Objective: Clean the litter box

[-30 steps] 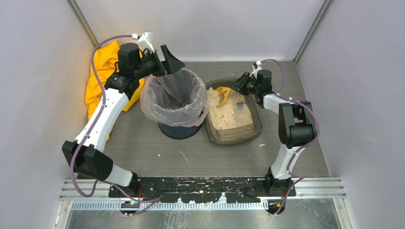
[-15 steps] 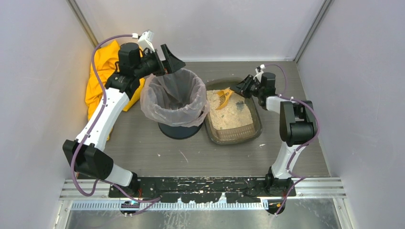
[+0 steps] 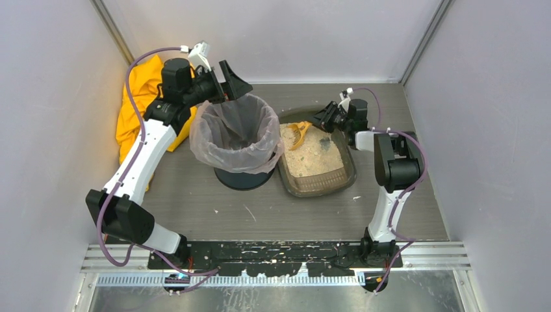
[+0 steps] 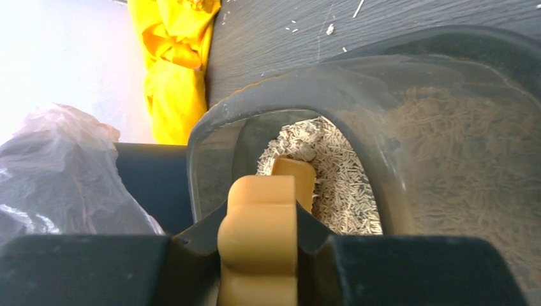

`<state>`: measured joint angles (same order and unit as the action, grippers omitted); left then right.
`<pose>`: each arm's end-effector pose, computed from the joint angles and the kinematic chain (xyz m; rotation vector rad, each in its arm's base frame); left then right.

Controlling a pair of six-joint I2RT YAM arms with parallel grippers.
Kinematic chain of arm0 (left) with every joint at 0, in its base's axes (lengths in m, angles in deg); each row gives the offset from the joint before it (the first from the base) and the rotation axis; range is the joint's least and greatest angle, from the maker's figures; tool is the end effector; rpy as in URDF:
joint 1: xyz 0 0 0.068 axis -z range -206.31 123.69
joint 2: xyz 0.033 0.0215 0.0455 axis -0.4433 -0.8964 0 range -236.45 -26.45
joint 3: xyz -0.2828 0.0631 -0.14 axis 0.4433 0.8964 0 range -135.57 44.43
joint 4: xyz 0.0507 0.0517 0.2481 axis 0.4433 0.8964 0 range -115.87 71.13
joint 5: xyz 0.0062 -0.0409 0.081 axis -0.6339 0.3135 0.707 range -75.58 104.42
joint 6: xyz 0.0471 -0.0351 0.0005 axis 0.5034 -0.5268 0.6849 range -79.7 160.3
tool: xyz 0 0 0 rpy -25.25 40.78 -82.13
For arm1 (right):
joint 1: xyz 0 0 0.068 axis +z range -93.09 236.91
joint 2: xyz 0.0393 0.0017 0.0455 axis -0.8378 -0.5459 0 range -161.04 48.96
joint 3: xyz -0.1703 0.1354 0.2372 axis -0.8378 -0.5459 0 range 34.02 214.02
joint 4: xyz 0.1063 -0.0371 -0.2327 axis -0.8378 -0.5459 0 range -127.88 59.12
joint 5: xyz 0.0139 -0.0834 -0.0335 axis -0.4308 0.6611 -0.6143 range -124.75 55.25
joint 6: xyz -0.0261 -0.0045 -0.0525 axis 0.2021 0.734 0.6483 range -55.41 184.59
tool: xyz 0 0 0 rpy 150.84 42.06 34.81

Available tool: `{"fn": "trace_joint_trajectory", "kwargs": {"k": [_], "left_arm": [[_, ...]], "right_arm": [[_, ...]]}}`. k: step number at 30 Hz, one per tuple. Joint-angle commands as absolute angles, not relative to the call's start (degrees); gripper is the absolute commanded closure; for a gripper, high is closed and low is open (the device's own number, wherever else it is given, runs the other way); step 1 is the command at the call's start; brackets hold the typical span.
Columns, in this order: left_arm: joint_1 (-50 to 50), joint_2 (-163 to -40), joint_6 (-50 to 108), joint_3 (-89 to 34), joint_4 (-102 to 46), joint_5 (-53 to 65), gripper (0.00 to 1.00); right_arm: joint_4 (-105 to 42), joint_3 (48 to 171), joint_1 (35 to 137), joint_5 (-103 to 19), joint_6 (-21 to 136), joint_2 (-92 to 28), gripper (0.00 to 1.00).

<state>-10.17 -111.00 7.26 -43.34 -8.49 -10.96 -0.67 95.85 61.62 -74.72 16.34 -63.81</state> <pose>0.3189 -0.1113 0.4724 0.0501 1.9116 -0.9962 0.4368 0.0634 0.2157 0.2753 2.0441 1.2670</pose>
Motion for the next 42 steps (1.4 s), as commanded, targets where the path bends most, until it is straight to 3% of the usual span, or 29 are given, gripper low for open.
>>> {"fn": "trace_joint_trajectory", "kwargs": {"k": [1,14,35,42], "left_arm": [[-9.96,-111.15,6.83,-44.76,-11.90,-11.92,0.03],[-9.96,-111.44,6.55,-44.70,-12.67,-12.47,0.03],[-9.95,-111.89,6.00,-44.16,-13.89,-12.89,0.03],[-9.96,-112.18,5.93,-44.82,-13.88,-13.06,0.03]], "right_arm": [[8.87,95.24,62.28,-81.49,7.62,-64.03,0.99],[14.66,91.78,57.71,-82.65,2.82,-60.70,0.99],[-0.81,90.34,50.84,-80.81,14.34,-50.64,0.99],[5.51,87.51,45.42,-85.16,11.42,-50.45,0.99]]}}
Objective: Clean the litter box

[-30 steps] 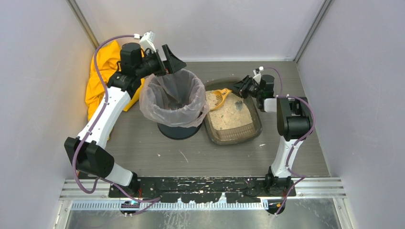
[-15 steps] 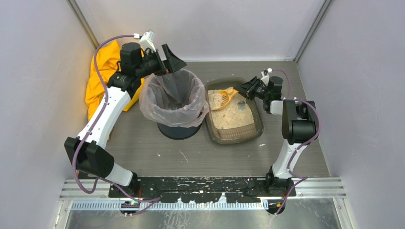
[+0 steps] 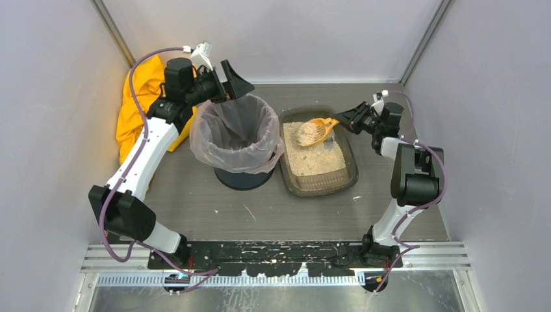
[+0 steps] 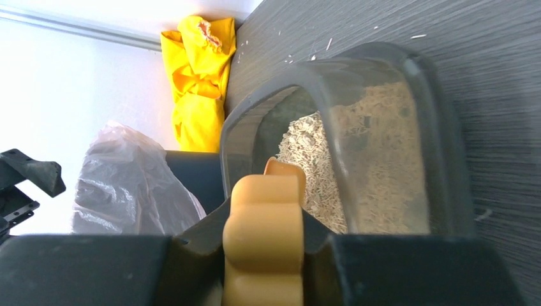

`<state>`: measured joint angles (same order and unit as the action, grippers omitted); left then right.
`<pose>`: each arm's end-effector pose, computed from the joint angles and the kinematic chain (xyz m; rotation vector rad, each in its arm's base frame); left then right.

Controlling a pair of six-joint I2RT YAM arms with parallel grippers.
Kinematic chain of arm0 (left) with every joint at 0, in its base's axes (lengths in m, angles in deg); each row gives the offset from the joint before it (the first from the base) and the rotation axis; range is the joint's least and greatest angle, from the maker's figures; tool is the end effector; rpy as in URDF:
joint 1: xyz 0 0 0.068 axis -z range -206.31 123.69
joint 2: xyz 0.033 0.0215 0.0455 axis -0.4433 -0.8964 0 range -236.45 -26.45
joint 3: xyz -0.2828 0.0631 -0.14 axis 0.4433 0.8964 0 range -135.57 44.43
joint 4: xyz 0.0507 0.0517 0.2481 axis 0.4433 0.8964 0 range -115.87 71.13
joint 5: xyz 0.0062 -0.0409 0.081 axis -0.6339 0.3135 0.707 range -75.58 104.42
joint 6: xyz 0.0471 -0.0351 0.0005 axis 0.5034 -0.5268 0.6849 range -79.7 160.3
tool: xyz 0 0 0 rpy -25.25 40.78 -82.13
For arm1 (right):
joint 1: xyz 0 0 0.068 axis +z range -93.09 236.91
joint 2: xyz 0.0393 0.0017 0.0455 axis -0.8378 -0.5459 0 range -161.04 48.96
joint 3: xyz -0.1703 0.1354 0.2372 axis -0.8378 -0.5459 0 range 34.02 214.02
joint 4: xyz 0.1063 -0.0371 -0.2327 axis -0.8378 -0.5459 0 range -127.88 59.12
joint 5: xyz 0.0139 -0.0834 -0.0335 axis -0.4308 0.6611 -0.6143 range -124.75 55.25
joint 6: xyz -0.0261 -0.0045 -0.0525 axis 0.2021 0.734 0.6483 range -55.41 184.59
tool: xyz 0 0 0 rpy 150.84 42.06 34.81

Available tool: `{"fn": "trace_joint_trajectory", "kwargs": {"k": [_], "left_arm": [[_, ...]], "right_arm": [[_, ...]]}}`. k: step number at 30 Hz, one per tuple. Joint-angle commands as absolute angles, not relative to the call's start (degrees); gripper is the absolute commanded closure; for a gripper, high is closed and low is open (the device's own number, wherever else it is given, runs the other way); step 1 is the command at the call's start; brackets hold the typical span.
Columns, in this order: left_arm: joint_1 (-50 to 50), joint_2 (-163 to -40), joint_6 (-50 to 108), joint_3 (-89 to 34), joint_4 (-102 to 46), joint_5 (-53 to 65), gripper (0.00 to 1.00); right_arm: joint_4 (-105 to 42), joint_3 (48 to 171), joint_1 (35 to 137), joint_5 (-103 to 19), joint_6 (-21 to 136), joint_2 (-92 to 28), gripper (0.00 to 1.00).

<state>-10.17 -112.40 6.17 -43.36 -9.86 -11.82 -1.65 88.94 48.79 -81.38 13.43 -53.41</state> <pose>0.3275 -0.1144 0.4673 0.0434 1.9169 -1.0222 0.3938 -0.0249 0.2508 0.4240 1.9414 1.2638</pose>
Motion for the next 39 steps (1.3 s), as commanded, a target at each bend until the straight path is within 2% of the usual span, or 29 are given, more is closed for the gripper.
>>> {"fn": "trace_joint_trajectory", "kwargs": {"k": [1,7,14,31,36,39], "left_arm": [[-9.96,-112.30,5.93,-44.94,-13.84,-13.15,0.03],[-9.96,-112.54,5.98,-46.04,-13.75,-13.27,0.03],[-9.92,-112.26,5.99,-45.82,-13.89,-13.61,0.03],[-9.85,-112.40,5.80,-45.92,-13.93,-14.06,0.03],[-9.59,-112.60,5.67,-45.66,-14.29,-14.23,0.03],[-9.57,-112.20,6.11,-45.81,-13.84,-13.96,0.03]], "right_arm": [[7.13,86.87,44.56,-86.75,10.55,-50.83,0.99],[24.91,80.83,41.56,-92.00,-1.12,-54.50,0.99],[50.40,78.35,40.36,-91.97,-20.38,-60.54,0.99],[51.10,78.51,39.55,-92.19,-22.39,-58.75,0.99],[51.08,80.18,43.14,-92.49,-22.92,-60.41,0.99],[51.03,78.83,39.72,-92.89,-22.56,-59.73,0.99]]}}
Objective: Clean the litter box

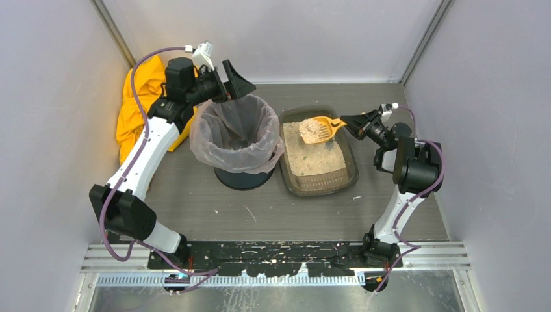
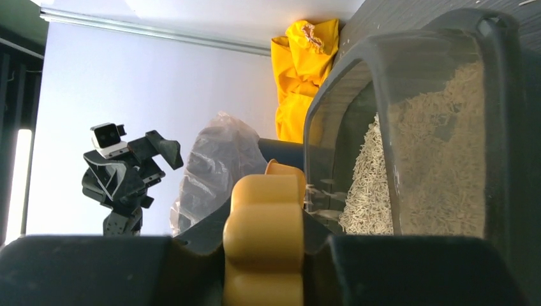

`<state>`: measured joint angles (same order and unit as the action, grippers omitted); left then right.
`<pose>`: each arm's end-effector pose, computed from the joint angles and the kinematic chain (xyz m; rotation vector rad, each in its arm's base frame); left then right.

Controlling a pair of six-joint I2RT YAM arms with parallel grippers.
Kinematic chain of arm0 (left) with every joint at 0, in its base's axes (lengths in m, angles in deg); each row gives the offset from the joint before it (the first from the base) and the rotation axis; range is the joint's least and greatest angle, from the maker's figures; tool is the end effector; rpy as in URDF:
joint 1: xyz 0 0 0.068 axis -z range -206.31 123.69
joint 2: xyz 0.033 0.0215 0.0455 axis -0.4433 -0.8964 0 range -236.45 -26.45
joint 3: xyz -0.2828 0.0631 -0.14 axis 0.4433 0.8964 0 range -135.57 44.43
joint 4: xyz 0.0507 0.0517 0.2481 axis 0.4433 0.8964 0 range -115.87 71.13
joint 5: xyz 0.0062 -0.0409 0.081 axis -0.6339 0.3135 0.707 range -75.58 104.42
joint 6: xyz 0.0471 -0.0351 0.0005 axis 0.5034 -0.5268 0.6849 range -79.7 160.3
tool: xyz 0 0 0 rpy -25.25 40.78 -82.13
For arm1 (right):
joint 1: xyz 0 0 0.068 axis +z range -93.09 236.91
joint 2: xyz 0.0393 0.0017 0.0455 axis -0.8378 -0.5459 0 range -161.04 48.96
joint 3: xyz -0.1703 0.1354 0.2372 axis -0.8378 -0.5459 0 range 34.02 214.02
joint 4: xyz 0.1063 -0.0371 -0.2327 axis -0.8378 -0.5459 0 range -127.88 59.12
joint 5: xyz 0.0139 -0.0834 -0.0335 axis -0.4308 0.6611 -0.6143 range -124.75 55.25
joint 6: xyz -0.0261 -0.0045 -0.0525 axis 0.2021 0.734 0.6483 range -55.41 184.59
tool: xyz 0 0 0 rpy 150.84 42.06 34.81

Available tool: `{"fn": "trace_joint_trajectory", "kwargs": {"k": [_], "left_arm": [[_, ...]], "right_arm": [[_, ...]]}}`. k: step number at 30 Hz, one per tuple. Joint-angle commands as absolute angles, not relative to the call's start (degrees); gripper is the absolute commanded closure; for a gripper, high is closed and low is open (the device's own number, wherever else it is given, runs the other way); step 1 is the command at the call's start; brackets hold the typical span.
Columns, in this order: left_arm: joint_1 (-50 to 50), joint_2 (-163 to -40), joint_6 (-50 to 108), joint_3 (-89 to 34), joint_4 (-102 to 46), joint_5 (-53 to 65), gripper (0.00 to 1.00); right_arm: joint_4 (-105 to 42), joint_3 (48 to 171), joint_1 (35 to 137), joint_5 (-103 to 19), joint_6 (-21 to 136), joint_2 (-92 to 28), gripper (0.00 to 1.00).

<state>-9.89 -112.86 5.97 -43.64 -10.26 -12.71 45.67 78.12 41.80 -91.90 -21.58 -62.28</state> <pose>0.3292 -0.1173 0.4672 0.0579 1.9158 -1.0417 0.3753 -0.0643 0.2229 0.5343 1.6515 1.6480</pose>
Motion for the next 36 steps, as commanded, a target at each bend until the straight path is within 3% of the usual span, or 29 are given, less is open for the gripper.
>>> {"fn": "trace_joint_trajectory", "kwargs": {"k": [1,9,15,31,36], "left_arm": [[-9.61,-112.01,6.37,-45.85,-13.27,-13.79,0.03],[-9.61,-112.49,6.06,-46.03,-13.73,-13.79,0.03],[-9.61,-112.14,6.27,-46.01,-13.34,-13.75,0.03],[-9.55,-111.47,6.24,-44.83,-13.48,-13.42,0.03],[-9.62,-111.87,6.57,-45.99,-13.12,-13.38,0.03]], "right_arm": [[51.05,78.46,38.33,-93.00,-22.52,-59.68,0.99],[51.12,80.29,44.46,-92.55,-22.71,-61.69,0.99],[51.12,79.24,39.31,-92.88,-22.51,-61.10,0.99],[51.05,80.86,45.57,-92.69,-22.77,-63.57,0.99],[51.07,79.01,41.67,-92.11,-22.27,-63.87,0.99]]}}
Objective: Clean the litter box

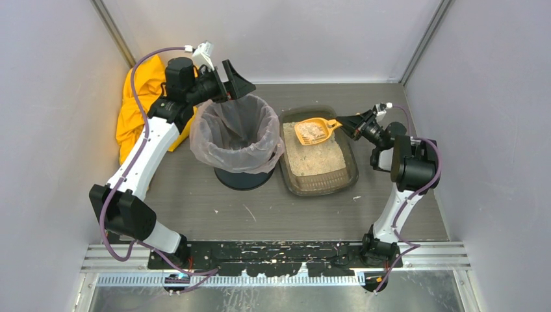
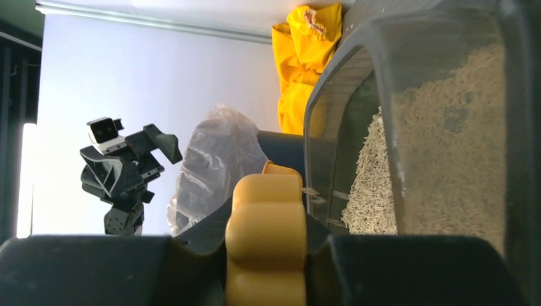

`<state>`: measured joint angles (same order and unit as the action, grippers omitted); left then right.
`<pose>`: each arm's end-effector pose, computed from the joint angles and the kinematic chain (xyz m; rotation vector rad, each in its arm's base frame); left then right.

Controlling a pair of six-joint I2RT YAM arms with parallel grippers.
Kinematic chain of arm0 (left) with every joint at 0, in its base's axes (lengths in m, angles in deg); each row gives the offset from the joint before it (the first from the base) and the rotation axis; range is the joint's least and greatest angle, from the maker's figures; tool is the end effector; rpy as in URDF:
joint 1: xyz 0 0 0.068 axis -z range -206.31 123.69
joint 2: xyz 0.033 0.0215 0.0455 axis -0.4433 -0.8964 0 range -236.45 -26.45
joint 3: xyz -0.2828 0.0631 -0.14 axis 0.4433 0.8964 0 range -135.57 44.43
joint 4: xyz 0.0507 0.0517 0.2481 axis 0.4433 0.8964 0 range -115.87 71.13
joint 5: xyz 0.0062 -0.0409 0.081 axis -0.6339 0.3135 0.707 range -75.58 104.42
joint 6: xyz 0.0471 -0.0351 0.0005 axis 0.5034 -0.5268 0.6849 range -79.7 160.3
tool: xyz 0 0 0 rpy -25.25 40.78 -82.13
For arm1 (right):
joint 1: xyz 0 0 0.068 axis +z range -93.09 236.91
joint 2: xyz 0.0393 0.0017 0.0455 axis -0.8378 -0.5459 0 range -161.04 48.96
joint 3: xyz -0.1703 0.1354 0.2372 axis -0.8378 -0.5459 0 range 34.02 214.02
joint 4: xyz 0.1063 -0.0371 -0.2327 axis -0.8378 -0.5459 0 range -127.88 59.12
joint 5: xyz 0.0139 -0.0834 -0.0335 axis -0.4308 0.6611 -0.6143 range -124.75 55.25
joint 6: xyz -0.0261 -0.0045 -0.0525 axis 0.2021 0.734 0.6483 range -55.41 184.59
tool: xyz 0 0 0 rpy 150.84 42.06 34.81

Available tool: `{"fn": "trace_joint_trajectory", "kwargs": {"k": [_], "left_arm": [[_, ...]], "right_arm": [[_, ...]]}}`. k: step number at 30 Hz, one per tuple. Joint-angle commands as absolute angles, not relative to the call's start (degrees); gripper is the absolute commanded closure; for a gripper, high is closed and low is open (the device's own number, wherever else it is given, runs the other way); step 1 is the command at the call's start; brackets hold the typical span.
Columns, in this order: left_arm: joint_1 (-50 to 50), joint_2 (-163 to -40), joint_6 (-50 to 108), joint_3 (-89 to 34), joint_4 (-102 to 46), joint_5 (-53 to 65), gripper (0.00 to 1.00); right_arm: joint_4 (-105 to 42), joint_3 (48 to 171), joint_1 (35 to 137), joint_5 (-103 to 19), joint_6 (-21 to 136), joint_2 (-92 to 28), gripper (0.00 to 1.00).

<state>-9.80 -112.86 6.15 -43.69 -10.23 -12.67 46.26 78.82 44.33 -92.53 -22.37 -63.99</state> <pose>0.3290 -0.1177 0.4675 0.0620 1.9150 -1.0401 0.3826 -0.0485 0.2160 0.5125 1.6855 1.6973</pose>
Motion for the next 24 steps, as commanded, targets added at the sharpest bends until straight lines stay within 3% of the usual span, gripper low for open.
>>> {"fn": "trace_joint_trajectory", "kwargs": {"k": [1,6,11,17,21,24], "left_arm": [[-9.61,-111.87,6.66,-45.94,-13.00,-13.29,0.03],[-9.61,-112.06,5.84,-45.22,-13.91,-13.76,0.03],[-9.60,-111.86,6.64,-45.91,-13.10,-13.41,0.03],[-9.53,-112.41,5.52,-45.24,-14.36,-13.86,0.03],[-9.52,-112.76,5.77,-46.55,-13.94,-13.84,0.03],[-9.52,-112.85,5.98,-46.27,-13.61,-13.79,0.03]], "right_arm": [[51.10,79.10,41.66,-92.03,-22.32,-64.09,0.99],[51.05,80.48,45.69,-92.17,-22.56,-64.99,0.99],[51.06,78.57,40.39,-91.64,-22.33,-65.25,0.99],[51.11,80.84,46.01,-92.06,-22.97,-66.28,0.99],[51.07,79.15,41.41,-91.59,-22.82,-66.24,0.99],[51.13,80.71,44.09,-91.93,-23.56,-67.22,0.99]]}}
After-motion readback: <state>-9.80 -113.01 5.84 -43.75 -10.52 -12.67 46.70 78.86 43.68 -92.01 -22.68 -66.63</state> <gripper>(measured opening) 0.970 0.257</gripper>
